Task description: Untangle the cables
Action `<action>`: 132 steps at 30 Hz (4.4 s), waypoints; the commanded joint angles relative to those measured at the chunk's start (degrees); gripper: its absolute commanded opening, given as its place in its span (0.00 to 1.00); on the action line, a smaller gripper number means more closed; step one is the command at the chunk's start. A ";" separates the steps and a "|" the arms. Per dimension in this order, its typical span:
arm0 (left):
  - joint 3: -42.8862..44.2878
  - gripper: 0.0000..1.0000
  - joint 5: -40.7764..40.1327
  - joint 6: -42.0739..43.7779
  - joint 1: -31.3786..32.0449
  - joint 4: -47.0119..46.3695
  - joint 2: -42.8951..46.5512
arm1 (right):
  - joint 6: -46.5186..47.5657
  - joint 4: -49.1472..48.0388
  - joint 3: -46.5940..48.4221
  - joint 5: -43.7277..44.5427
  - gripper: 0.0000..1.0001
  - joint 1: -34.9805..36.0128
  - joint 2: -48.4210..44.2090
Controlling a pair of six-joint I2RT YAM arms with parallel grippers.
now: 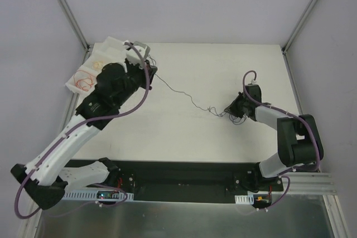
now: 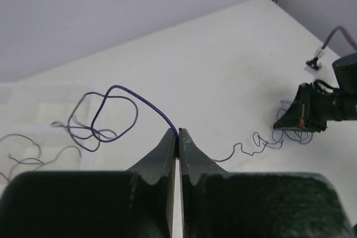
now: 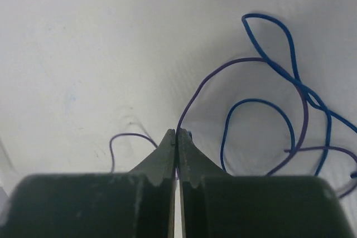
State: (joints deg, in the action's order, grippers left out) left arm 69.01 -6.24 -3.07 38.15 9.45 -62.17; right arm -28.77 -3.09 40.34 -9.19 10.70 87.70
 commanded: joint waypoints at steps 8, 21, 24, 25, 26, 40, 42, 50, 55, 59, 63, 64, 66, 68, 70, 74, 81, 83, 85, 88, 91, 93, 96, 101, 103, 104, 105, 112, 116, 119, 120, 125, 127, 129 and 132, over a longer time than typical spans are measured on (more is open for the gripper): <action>13.85 0.00 -5.26 11.07 0.17 6.36 8.21 | -8.84 -5.08 -7.20 2.16 0.01 -6.12 -5.34; 9.14 0.00 3.85 0.26 0.17 12.78 2.24 | -6.38 -10.26 -6.85 -6.63 0.01 -7.45 -2.27; 2.73 0.00 6.15 -0.18 0.17 12.78 0.83 | -6.20 -10.79 -6.94 -7.33 0.01 -7.36 -2.18; 1.05 0.00 9.11 -0.09 0.17 13.13 -0.31 | -6.03 -11.14 -7.11 -7.51 0.01 -7.36 -2.27; -0.44 0.00 12.53 -0.09 0.17 13.22 -1.36 | -6.03 -11.49 -7.03 -7.77 0.01 -7.45 -2.10; -4.51 0.69 25.75 -2.38 0.17 13.40 -20.26 | -5.50 -12.81 -6.50 -10.23 0.01 -7.45 -0.69; -3.02 0.78 24.27 -2.38 0.17 13.40 -23.24 | -5.59 -13.08 -6.24 -10.50 0.01 -7.45 -0.51; 7.79 0.85 14.14 3.92 0.17 18.32 -36.96 | -5.15 -13.69 -6.32 -11.64 0.01 -7.36 -0.16; 15.96 0.84 18.63 11.41 -0.62 25.16 -45.65 | -5.06 -14.05 -6.24 -12.17 0.01 -7.36 0.01; 17.20 0.85 24.68 13.00 -2.64 26.93 -49.18 | -4.98 -14.48 -6.50 -12.43 0.01 -7.36 -0.07; 18.53 0.83 26.03 11.43 -2.38 27.55 -52.43 | -4.98 -14.84 -6.32 -12.87 0.01 -7.36 0.28; 18.44 0.81 24.88 10.99 -2.21 27.55 -53.13 | -4.98 -15.01 -6.24 -13.04 0.01 -7.36 0.45; 18.00 0.76 22.60 10.11 -1.50 27.55 -54.01 | -4.98 -14.92 -6.23 -13.13 0.01 -7.45 0.54; 17.65 0.67 20.32 8.79 -0.36 27.55 -54.72 | -5.06 -15.19 -6.41 -13.05 0.01 -7.36 0.28; 16.95 0.61 17.24 7.21 0.43 27.37 -55.16 | -4.98 -15.36 -6.41 -13.13 0.01 -7.36 0.28; 14.05 0.44 12.66 5.36 1.31 25.97 -54.20 | -4.98 -15.45 -6.41 -13.40 0.01 -7.36 0.37; 12.29 0.00 13.27 5.79 1.31 24.47 -49.90 | -5.06 -15.71 -6.50 -13.57 0.01 -7.36 0.45; 12.28 0.00 14.84 6.06 1.31 23.86 -47.61 | -5.06 -15.63 -6.59 -13.49 0.01 -7.45 0.37; 12.55 0.00 16.69 5.97 1.14 23.24 -44.72 | -4.98 -15.72 -6.67 -13.40 0.01 -7.36 0.10; 13.25 0.00 20.90 5.36 0.26 21.93 -41.02 | -4.98 -15.72 -6.68 -13.48 0.01 -7.45 0.28; 12.38 0.00 28.45 3.25 -2.81 18.51 -36.63 | -4.98 -15.80 -6.67 -13.57 0.01 -7.36 0.28; 11.24 0.00 33.29 -0.61 -5.36 15.61 -33.99 | -4.98 -15.80 -6.67 -13.57 0.01 -7.36 0.28; 10.53 0.00 37.95 -3.86 -8.96 12.44 -31.53 | -5.06 -15.80 -6.67 -13.57 0.01 -7.36 0.28; 12.46 0.00 42.01 -9.75 -15.02 7.52 -28.89 | -5.06 -15.98 -6.50 -13.75 0.01 -7.36 0.54; 13.42 0.00 41.66 -13.52 -17.92 4.54 -28.53 | -5.06 -15.98 -6.50 -13.84 0.01 -7.36 0.45; 14.56 0.00 41.49 -15.28 -19.24 3.56 -28.53 | -5.15 -15.98 -6.50 -13.84 0.01 -7.45 0.45; 15.88 0.00 41.40 -17.39 -20.73 2.95 -28.88 | -5.06 -15.98 -6.50 -13.84 0.01 -7.36 0.45; 24.58 0.00 40.08 -23.90 -29.35 1.45 -31.52 | -5.06 -15.98 -6.06 -14.63 0.01 -7.45 1.33; 26.25 0.00 41.13 -25.93 -34.19 0.74 -32.39 | -5.06 -16.07 -6.06 -14.45 0.01 -7.45 1.16; 27.23 0.00 42.71 -26.72 -37.44 0.74 -33.89 | -5.15 -16.24 -5.97 -14.54 0.01 -7.45 1.24; 27.23 0.00 43.06 -26.55 -37.71 0.74 -34.59 | -5.15 -16.33 -6.06 -14.63 0.01 -7.45 1.33; 27.93 0.00 49.29 -22.95 -43.59 0.74 -41.17 | -5.24 -16.59 -5.71 -15.15 0.01 -7.45 1.95; 28.63 0.00 50.80 -20.58 -44.74 0.65 -44.16 | -5.15 -16.68 -5.88 -15.24 0.01 -7.45 1.77; 28.98 0.00 50.36 -18.47 -45.44 0.74 -46.45 | -5.15 -16.86 -5.71 -15.24 0.01 -7.45 1.86; 28.46 0.00 47.56 -15.31 -45.97 1.97 -48.39 | -5.15 -16.77 -5.71 -15.42 0.01 -7.45 2.04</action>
State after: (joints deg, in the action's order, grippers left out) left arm 95.79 40.56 -24.18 -7.38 11.14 -109.49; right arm -34.87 -17.80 32.56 -23.46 3.49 89.52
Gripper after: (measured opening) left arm 0.006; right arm 0.012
